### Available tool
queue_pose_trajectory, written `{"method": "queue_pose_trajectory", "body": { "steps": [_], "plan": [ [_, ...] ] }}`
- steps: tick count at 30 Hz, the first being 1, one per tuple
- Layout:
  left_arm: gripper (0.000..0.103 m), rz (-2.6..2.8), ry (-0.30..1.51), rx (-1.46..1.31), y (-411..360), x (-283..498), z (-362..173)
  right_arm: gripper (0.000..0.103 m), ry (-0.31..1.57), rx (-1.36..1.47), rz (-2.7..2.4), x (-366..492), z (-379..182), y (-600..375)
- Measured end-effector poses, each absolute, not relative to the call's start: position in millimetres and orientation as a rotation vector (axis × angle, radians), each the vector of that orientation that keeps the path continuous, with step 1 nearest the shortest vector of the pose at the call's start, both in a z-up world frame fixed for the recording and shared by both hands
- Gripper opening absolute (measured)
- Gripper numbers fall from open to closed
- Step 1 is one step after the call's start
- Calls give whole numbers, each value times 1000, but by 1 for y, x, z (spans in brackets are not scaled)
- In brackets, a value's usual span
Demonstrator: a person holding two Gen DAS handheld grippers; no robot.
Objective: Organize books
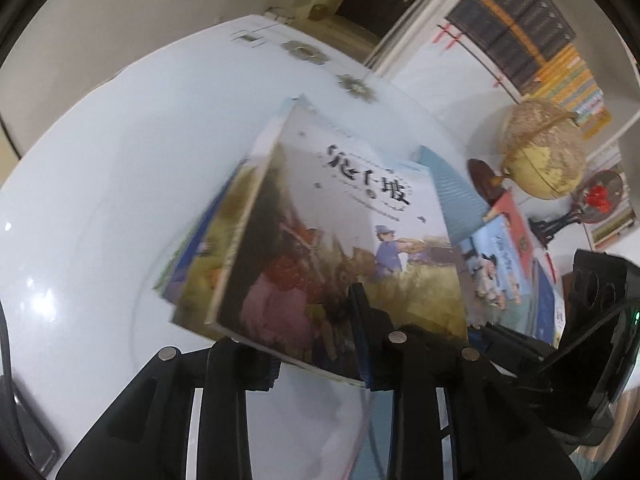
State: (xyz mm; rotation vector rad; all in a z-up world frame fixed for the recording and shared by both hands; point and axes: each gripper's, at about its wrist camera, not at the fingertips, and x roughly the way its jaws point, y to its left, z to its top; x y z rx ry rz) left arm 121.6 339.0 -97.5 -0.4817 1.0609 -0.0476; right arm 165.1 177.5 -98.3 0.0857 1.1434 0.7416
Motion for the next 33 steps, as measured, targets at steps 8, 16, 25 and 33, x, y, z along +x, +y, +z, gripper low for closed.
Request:
{"method": "queue_pose_trajectory", "body": {
  "steps": [8, 16, 25, 33],
  "plan": [
    [40, 139, 1079, -413, 354, 109, -98, 49, 1155, -7, 700, 156, -108, 195],
    [40, 178, 1060, -344, 348, 78, -78, 51, 1162, -44, 632, 133, -99, 148],
    [40, -18, 1021, -301, 252, 66, -42, 51, 1164, 7, 447, 86, -78, 0],
    [40, -289, 1003, -199, 83, 81, -13, 52, 1161, 148, 216, 46, -68, -177]
  ]
}}
